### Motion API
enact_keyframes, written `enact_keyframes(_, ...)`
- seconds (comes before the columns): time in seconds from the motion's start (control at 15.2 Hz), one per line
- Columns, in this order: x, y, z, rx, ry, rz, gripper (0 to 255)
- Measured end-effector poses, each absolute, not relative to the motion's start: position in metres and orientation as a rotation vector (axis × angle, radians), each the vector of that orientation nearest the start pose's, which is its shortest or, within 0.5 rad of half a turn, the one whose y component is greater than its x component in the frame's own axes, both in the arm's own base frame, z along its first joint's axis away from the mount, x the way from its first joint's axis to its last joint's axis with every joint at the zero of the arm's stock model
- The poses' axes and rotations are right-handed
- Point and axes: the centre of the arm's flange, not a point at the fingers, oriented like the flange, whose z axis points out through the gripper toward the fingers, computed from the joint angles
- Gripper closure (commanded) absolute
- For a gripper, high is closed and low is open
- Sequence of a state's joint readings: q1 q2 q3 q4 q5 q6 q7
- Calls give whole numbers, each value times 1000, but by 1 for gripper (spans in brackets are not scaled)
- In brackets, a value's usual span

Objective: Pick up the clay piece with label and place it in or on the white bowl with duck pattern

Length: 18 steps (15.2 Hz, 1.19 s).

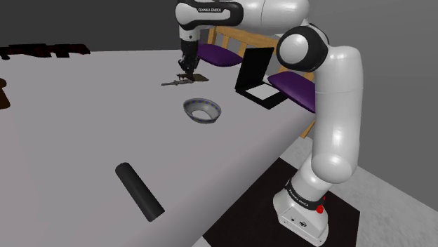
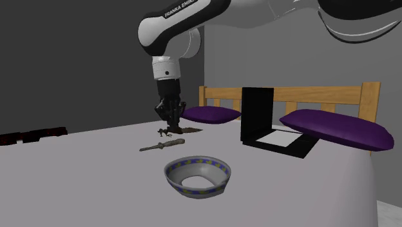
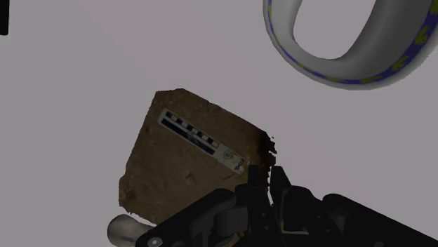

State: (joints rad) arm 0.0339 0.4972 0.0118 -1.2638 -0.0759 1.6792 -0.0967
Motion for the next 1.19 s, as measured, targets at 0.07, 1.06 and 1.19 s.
enact_keyframes(0.07, 695, 23, 472, -3197, -244, 134, 255)
enact_keyframes(1.06, 580, 88, 510, -3196, -246, 135, 255)
enact_keyframes(1.19, 556, 98, 513, -3196, -245, 134, 255)
